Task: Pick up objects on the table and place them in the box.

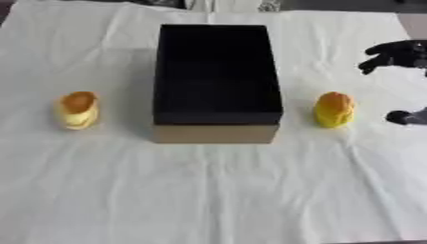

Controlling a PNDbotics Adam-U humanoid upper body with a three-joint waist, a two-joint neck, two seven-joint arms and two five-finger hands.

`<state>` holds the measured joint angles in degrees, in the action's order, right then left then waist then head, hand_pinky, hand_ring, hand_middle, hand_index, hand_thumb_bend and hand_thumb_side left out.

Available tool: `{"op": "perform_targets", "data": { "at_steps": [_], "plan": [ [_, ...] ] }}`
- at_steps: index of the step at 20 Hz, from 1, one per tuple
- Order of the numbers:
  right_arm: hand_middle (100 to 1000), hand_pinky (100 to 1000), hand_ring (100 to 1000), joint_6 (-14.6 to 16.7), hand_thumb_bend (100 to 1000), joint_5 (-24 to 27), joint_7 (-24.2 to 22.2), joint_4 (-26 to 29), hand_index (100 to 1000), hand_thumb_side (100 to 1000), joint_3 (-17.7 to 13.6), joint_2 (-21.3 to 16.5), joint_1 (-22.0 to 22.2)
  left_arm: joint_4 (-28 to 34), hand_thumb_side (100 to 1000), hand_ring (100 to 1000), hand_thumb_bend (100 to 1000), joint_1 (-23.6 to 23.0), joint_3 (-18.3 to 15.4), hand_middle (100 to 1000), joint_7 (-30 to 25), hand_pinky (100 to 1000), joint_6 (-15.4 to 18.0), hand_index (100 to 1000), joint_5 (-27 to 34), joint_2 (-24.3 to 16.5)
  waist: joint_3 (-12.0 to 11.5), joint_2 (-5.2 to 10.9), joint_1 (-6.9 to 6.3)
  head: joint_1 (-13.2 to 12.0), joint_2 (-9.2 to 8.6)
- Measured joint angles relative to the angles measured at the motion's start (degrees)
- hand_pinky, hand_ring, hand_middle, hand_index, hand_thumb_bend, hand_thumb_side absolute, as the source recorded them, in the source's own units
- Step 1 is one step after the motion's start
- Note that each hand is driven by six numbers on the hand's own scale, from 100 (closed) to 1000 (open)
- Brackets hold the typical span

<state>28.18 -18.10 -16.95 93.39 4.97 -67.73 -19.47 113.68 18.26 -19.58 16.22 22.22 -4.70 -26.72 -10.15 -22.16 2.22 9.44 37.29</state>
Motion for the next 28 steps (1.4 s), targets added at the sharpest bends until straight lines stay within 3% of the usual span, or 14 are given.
{"op": "perform_targets", "data": {
  "at_steps": [3,4,11,23,28],
  "plan": [
    [795,980,1000,-0.2,380,0.0,-1.1,-1.1,952,119,0.9,0.9,-1.3,0.0,609,891,117,0.1,0.0,786,-0.1,858,0.0,896,0.2,0.0,-0.2,-0.05,0.03,0.3,0.00],
    [795,980,1000,-0.3,418,0.0,-1.5,-1.5,952,131,1.2,1.3,-1.8,0.0,610,891,116,0.2,0.0,786,-0.2,858,0.0,896,0.3,0.0,-0.3,-0.08,0.04,0.4,0.00],
    [809,985,1000,-0.6,425,-0.3,-4.4,-4.4,951,175,3.0,4.2,-5.0,0.0,616,892,112,0.5,0.3,786,-0.7,858,0.0,896,0.8,0.1,-1.0,-0.70,0.34,1.0,0.00],
    [817,987,1000,0.4,434,-4.8,-6.0,-9.5,949,228,4.1,7.4,-6.7,0.0,632,894,100,0.9,0.3,785,-1.4,859,0.0,895,1.5,0.9,-1.7,-1.91,0.35,1.8,-0.03],
    [783,977,1000,0.5,431,-6.1,-6.1,-10.8,924,208,4.3,8.1,-7.3,0.0,640,895,100,1.0,0.3,785,-1.6,860,0.0,895,1.8,1.1,-2.0,-2.54,0.34,1.8,-0.12]
  ]
}}
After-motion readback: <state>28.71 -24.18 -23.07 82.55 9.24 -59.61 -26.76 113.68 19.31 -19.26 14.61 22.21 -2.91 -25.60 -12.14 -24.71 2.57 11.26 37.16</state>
